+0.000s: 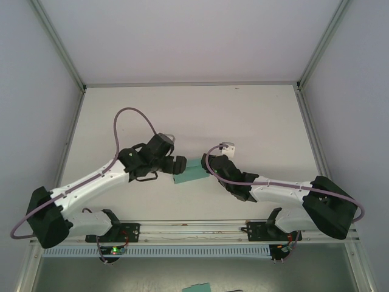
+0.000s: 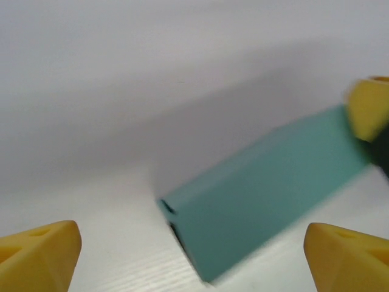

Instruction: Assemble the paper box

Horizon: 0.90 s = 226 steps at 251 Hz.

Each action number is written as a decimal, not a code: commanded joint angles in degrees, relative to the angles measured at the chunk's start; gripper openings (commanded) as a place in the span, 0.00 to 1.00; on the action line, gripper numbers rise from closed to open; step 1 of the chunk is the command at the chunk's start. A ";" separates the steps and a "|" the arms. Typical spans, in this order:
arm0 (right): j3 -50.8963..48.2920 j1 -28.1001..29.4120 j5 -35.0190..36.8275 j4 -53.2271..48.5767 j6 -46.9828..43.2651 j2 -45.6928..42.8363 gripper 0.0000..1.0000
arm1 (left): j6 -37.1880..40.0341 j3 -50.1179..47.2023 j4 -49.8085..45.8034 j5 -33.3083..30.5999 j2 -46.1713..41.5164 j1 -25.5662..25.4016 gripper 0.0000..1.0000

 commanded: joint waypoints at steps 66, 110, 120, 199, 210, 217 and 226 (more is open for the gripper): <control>-4.05 -0.93 -3.06 -10.64 0.08 4.33 0.48 | -2.41 -13.79 10.57 14.37 0.14 6.98 0.79; -5.48 -0.90 -4.31 -9.05 0.91 5.18 0.47 | -3.10 -22.65 15.44 10.76 -3.74 6.97 0.76; -5.83 -0.93 -5.00 -8.86 1.19 5.57 0.47 | -2.90 -24.55 16.94 9.33 -4.70 6.84 0.74; -9.16 -0.83 -7.63 -6.83 1.50 6.09 0.42 | 0.49 -19.66 16.77 9.05 -11.14 6.79 0.77; -8.87 -0.80 -7.91 -6.97 0.82 5.79 0.42 | 0.39 -17.28 14.70 8.36 -11.46 6.81 0.78; -8.56 -0.74 -8.03 -7.22 0.61 5.58 0.42 | 0.44 -15.95 13.56 8.51 -11.51 6.79 0.78; -8.12 -0.74 -8.21 -7.62 0.43 5.40 0.42 | 0.48 -14.59 12.62 9.59 -11.49 6.79 0.78</control>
